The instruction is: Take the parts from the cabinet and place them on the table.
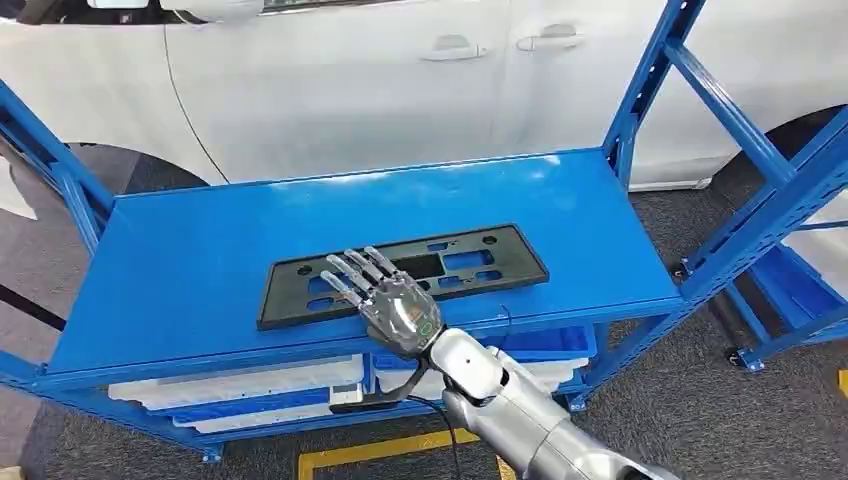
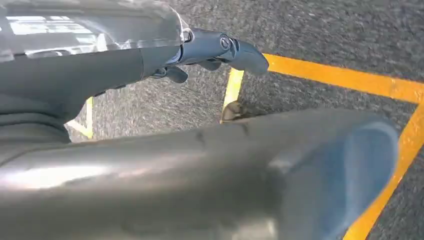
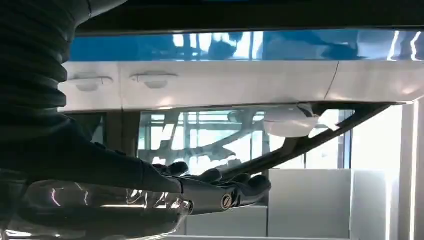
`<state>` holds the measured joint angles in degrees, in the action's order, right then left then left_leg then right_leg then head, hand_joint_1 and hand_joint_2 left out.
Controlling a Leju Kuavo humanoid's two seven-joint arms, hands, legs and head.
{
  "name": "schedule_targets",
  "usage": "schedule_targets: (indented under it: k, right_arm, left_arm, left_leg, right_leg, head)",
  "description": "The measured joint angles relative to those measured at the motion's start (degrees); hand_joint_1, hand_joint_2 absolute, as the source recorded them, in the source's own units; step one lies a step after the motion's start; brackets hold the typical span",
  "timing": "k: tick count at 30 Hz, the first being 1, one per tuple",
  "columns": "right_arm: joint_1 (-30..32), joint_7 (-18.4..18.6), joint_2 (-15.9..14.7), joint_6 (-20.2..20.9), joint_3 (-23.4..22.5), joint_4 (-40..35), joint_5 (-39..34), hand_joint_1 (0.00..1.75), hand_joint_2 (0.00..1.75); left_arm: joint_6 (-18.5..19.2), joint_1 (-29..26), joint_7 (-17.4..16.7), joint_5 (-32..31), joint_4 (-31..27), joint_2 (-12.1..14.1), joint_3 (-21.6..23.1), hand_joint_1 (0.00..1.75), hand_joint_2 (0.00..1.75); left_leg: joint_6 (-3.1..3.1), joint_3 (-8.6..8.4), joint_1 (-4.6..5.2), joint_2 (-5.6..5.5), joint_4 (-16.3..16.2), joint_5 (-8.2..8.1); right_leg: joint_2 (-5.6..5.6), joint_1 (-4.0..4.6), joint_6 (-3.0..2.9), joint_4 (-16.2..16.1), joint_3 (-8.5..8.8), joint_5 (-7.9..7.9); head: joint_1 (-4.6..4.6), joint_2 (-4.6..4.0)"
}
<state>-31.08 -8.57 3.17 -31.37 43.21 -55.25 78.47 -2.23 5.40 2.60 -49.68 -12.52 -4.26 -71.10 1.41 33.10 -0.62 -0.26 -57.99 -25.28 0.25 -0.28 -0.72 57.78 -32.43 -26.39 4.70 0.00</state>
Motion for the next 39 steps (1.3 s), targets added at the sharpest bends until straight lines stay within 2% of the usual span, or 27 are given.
schedule_targets:
  k: [1, 3, 5, 7, 8, 9, 10, 11, 12, 14, 15, 16, 19, 20, 21, 24, 25, 26, 27, 29, 30, 31, 32, 34, 36, 37, 39]
  right_arm:
    - [-0.84, 0.28, 0.7, -0.35, 0.22, 1.99, 0.33, 0.0, 1.75]
    - [-1.64, 0.66, 1.88, -0.61, 0.5, 5.16, 0.85, 0.0, 1.75]
    - [-2.15, 0.57, 2.75, -0.43, 0.63, 7.32, 0.87, 0.0, 1.75]
    - [-2.93, 0.35, 3.38, -0.11, 0.89, 9.17, 0.81, 0.0, 1.75]
    - [-3.18, 0.15, 3.67, 0.28, 1.03, 10.22, 0.65, 0.0, 1.75]
    - [-3.28, 0.07, 3.87, 0.68, 1.11, 10.98, 0.61, 0.0, 1.75]
    - [-3.31, 0.0, 4.09, 0.79, 1.25, 11.95, 0.35, 0.0, 1.75]
    - [-3.52, 0.02, 4.48, 0.75, 1.31, 13.18, -0.07, 0.0, 1.75]
    - [-3.98, 0.09, 4.79, 0.66, 1.31, 14.17, -0.52, 0.0, 1.75]
    - [-5.62, 0.39, 5.74, 0.31, 1.31, 16.42, -1.09, 0.0, 1.75]
    - [-6.42, 0.39, 6.03, 0.18, 1.31, 17.29, -1.23, 0.0, 1.75]
    - [-7.07, 0.39, 6.38, 0.05, 1.31, 18.09, -1.33, 0.0, 1.75]
    - [-7.67, 0.41, 6.88, -0.26, 1.31, 19.93, -1.36, 0.0, 1.75]
    - [-7.83, 0.41, 6.99, -0.3, 1.31, 20.28, -1.36, 0.0, 1.75]
    - [-8.01, 0.57, 7.23, -0.35, 1.31, 20.6, -1.36, 0.0, 1.75]
    - [-8.61, 1.33, 7.91, -0.28, 1.31, 21.9, -1.07, 0.0, 1.75]
    - [-8.64, 1.75, 7.95, -0.19, 1.31, 22.44, -0.9, 0.0, 1.75]
    - [-8.69, 1.97, 7.95, 0.03, 1.31, 23.03, -0.61, 0.0, 1.75]
    - [-8.84, 2.43, 7.97, 0.29, 1.31, 23.62, -0.33, 0.0, 1.75]
    - [-9.79, 3.34, 8.19, 0.66, 1.31, 24.64, -0.33, 0.0, 1.75]
    - [-10.24, 3.69, 8.19, 0.61, 1.31, 25.24, -0.33, 0.0, 1.75]
    - [-10.68, 4.24, 8.19, 0.48, 1.25, 26.03, -0.33, 0.0, 1.75]
    - [-11.0, 5.05, 8.22, 0.22, 1.09, 26.64, -0.31, 0.0, 1.75]
    - [-11.62, 7.23, 8.22, -0.06, 0.53, 27.68, 0.43, 0.0, 1.75]
    - [-12.57, 10.2, 8.04, 0.63, -0.26, 28.99, 1.81, 0.0, 1.75]
    - [-13.2, 11.75, 7.84, 1.01, -0.48, 29.71, 2.49, 0.0, 1.75]
    - [-13.89, 13.89, 7.17, 1.62, -1.16, 31.07, 3.27, 0.0, 1.75]
  left_arm:
    - [0.15, 0.01, 0.07, -0.11, 0.0, 0.0, 0.07, 0.0, 0.0]
    - [0.2, -0.16, 0.09, -0.15, 0.0, 0.0, 0.24, 0.0, 0.0]
    - [0.33, -0.16, 0.07, -0.17, 0.0, -0.02, 0.44, 0.0, 0.0]
    - [0.33, -0.08, 0.09, -0.15, 0.0, 0.02, 0.52, 0.0, 0.0]
    - [0.31, -0.04, 0.11, -0.13, 0.0, 0.02, 0.55, 0.0, 0.0]
    - [0.31, -0.05, 0.11, -0.11, 0.0, 0.02, 0.55, 0.0, 0.0]
    - [0.24, -0.11, 0.13, -0.09, 0.0, 0.02, 0.55, 0.0, 0.0]
    - [0.24, -0.18, 0.13, -0.09, 0.0, 0.02, 0.55, 0.0, 0.0]
    - [0.24, -0.17, 0.2, -0.09, 0.0, 0.02, 0.55, 0.0, 0.0]
    - [0.26, -0.16, 0.44, -0.11, 0.0, -0.02, 0.55, 0.0, 0.0]
    - [0.28, -0.13, 0.5, -0.13, 0.0, -0.09, 0.55, 0.0, 0.0]
    - [0.33, -0.05, 0.55, -0.13, 0.0, -0.11, 0.57, 0.0, 0.0]
    - [0.33, -0.15, 0.57, -0.13, 0.0, -0.09, 0.57, 0.0, 0.0]
    - [0.31, -0.14, 0.57, -0.13, 0.0, -0.07, 0.57, 0.0, 0.0]
    - [0.31, -0.15, 0.59, -0.13, 0.0, -0.02, 0.57, 0.0, 0.0]
    - [0.28, -0.15, 0.66, -0.15, 0.0, -0.04, 0.57, 0.0, 0.0]
    - [0.22, -0.23, 0.66, -0.13, 0.0, -0.04, 0.55, 0.0, 0.0]
    - [0.15, -0.32, 0.66, -0.09, 0.0, -0.04, 0.55, 0.0, 0.0]
    - [0.15, -0.37, 0.68, 0.0, 0.0, -0.02, 0.55, 0.0, 0.0]
    - [0.15, -0.31, 0.76, 0.04, 0.0, 0.04, 0.52, 0.0, 0.0]
    - [0.15, -0.27, 0.83, 0.04, 0.0, 0.04, 0.52, 0.0, 0.0]
    - [0.28, -0.16, 0.96, 0.07, 0.0, 0.04, 0.52, 0.0, 0.0]
    - [0.31, -0.12, 1.05, 0.07, 0.0, 0.04, 0.55, 0.0, 0.0]
    - [0.35, -0.29, 1.29, 0.07, 0.0, 0.04, 0.52, 0.0, 0.0]
    - [0.46, -0.28, 1.57, 0.06, 0.0, -0.02, 0.52, 0.0, 0.0]
    - [0.5, -0.22, 1.64, 0.07, 0.0, 0.0, 0.52, 0.0, 0.0]
    - [0.5, -0.16, 1.7, 0.04, 0.0, 0.04, 0.5, 0.0, 0.0]
  left_leg:
    - [-0.6, 0.12, 0.16, -0.13, 0.33, 0.31]
    - [-1.09, 0.34, 0.3, -0.14, 0.1, 0.24]
    - [-1.89, 0.12, -0.21, -0.06, 0.71, 0.65]
    - [-2.47, 0.17, -0.16, -0.02, 0.73, 0.59]
    - [-2.56, 0.18, -0.09, 0.04, 0.73, 0.56]
    - [-2.61, 0.19, -0.05, 0.04, 0.72, 0.53]
    - [-2.65, 0.18, -0.03, 0.03, 0.69, 0.5]
    - [-2.65, 0.11, -0.02, -0.03, 0.67, 0.47]
    - [-2.6, 0.05, -0.01, -0.08, 0.61, 0.43]
    - [-2.34, -0.16, 0.02, -0.11, 0.4, 0.19]
    - [-2.16, -0.04, 0.03, -0.09, 0.39, 0.07]
    - [-1.85, 0.19, 0.44, -0.11, -0.01, -0.05]
    - [-0.88, 0.12, 0.15, -0.08, 0.45, 0.17]
    - [-0.56, 0.32, 0.13, -0.06, 0.22, -0.22]
    - [-0.3, 0.59, 0.01, -0.04, -0.93, -1.14]
    - [0.42, 6.52, -0.26, -0.03, -13.92, -7.54]
    - [0.59, 8.12, -0.27, -0.03, -17.14, -8.29]
    - [0.67, 8.54, -0.29, -0.03, -17.71, -7.7]
    - [0.69, 7.59, -0.33, -0.03, -15.46, -5.82]
    - [0.49, 2.47, -0.49, -0.01, -4.85, -0.19]
    - [0.32, 0.71, -0.53, 0.01, -0.84, 0.88]
    - [0.03, -0.12, -0.12, -0.04, 0.44, 0.09]
    - [-0.5, 0.17, -0.12, -0.15, 0.08, 0.19]
    - [-0.99, 0.31, 0.04, -0.15, 0.0, 0.13]
    - [-1.85, -0.02, -0.48, -0.03, 0.65, 0.62]
    - [-2.31, 0.11, -0.47, 0.02, 0.67, 0.65]
    - [-2.55, 0.32, -0.35, 0.03, 0.66, 0.76]
  right_leg:
    - [0.03, 0.09, 0.22, 0.18, -0.16, 0.0]
    - [-0.07, -0.02, 0.69, -0.07, -0.14, 0.12]
    - [-0.06, -0.04, 1.43, 0.36, -0.25, -0.49]
    - [-0.13, -0.14, 1.75, 5.83, -2.81, -3.92]
    - [-0.12, -0.16, 1.86, 11.5, -5.53, -6.51]
    - [-0.13, -0.16, 1.93, 15.45, -7.51, -7.89]
    - [-0.13, -0.17, 1.92, 18.41, -9.1, -8.3]
    - [-0.14, -0.17, 1.82, 17.97, -9.21, -6.97]
    - [-0.14, -0.15, 1.66, 15.25, -8.1, -4.93]
    - [-0.14, -0.05, 0.94, 4.61, -3.16, 0.62]
    - [-0.18, 0.12, 0.49, 1.16, -1.72, 0.93]
    - [-0.23, 0.4, 0.51, 0.3, -1.47, 0.82]
    - [-0.08, 0.58, -0.13, 0.33, -1.66, 0.96]
    - [-0.13, 0.03, -0.64, -0.37, -1.36, 1.34]
    - [-0.19, 0.06, -0.8, -0.52, -1.15, 1.38]
    - [-0.27, 0.08, -1.15, -0.49, -1.13, 1.29]
    - [-0.27, 0.09, -1.15, -0.46, -1.13, 1.28]
    - [-0.27, 0.08, -1.14, -0.44, -1.08, 1.27]
    - [-0.22, 0.07, -1.11, -0.4, -1.02, 1.2]
    - [-0.05, 0.0, -0.78, -0.26, -0.63, 0.95]
    - [-0.03, 0.01, -0.55, -0.16, -0.56, 0.8]
    - [0.03, 0.49, -0.17, 0.16, -0.81, 0.63]
    - [0.03, 0.45, 0.14, 0.06, -0.95, 0.81]
    - [0.04, 0.3, 0.58, -0.05, -0.87, 0.88]
    - [0.08, 0.2, 1.33, 0.94, -0.99, -0.08]
    - [-0.02, 0.19, 1.58, 3.62, -2.33, -2.01]
    - [-0.03, -0.02, 1.95, 12.89, -6.75, -6.46]
  head:
    - [0.0, 0.0]
    - [0.0, 0.0]
    - [0.0, 0.0]
    - [0.0, 0.0]
    - [0.0, 0.0]
    - [0.0, 0.0]
    - [0.0, 0.0]
    - [0.0, 0.0]
    - [0.0, 0.0]
    - [0.0, 0.0]
    - [0.0, 0.0]
    - [0.0, 0.0]
    - [0.0, 0.0]
    - [0.0, 0.0]
    - [0.0, 0.0]
    - [0.0, 0.0]
    - [0.0, 0.0]
    - [0.0, 0.0]
    - [0.0, 0.0]
    - [0.0, 0.0]
    - [0.0, 0.0]
    - [0.0, 0.0]
    - [0.0, 0.0]
    - [0.0, 0.0]
    - [0.0, 0.0]
    - [0.0, 0.0]
    - [0.0, 0.0]
